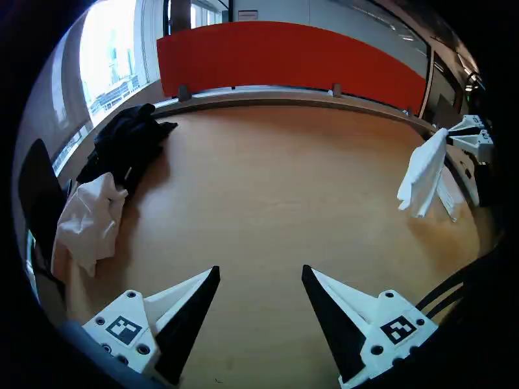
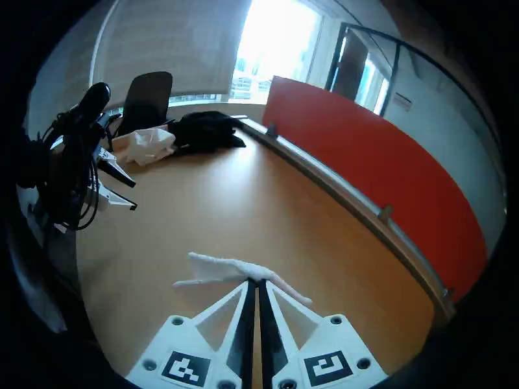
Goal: Fold towel
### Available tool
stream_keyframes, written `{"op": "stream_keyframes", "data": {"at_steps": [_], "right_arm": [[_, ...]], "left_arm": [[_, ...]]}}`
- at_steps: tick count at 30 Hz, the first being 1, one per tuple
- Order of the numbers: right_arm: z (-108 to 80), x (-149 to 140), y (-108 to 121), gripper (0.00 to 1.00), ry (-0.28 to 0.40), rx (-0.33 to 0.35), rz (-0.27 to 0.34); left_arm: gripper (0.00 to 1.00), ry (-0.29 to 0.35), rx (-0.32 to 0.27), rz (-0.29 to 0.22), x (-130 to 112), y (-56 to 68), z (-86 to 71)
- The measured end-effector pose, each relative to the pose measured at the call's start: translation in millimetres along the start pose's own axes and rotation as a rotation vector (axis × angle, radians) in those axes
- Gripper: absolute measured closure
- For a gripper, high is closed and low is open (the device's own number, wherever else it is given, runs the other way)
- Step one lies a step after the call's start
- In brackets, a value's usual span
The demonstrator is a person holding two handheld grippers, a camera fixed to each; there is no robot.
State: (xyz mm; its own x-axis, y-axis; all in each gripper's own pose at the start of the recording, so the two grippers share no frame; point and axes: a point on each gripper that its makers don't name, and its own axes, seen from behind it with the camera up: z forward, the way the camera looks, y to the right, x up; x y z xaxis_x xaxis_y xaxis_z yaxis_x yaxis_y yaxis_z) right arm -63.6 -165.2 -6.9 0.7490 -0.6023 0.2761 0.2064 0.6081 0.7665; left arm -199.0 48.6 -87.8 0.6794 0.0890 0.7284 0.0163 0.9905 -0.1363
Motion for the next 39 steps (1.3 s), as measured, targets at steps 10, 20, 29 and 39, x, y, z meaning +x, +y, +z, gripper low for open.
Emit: {"op": "stream_keyframes", "data": {"at_steps": [10,20,29,39], "right_arm": [[-15.6,-3.8,30.8,0.97,-0.010,-0.041,0.006],[-32.2,-12.7,66.5,0.97,-0.021,-0.087,0.031],[-46.0,-24.3,102.7,0.97,-0.037,-0.138,0.060],[-62.7,-44.5,142.7,0.97,-0.072,-0.190,0.073]], "left_arm": [[0.06,0.004,-0.005,0.004,2.8,0.3,0.6],[0.06,0.005,-0.008,0.012,6.6,1.7,2.2],[0.06,0.002,-0.010,0.018,8.7,4.0,5.4],[0.06,0.001,-0.006,0.020,10.7,4.3,6.4]]}}
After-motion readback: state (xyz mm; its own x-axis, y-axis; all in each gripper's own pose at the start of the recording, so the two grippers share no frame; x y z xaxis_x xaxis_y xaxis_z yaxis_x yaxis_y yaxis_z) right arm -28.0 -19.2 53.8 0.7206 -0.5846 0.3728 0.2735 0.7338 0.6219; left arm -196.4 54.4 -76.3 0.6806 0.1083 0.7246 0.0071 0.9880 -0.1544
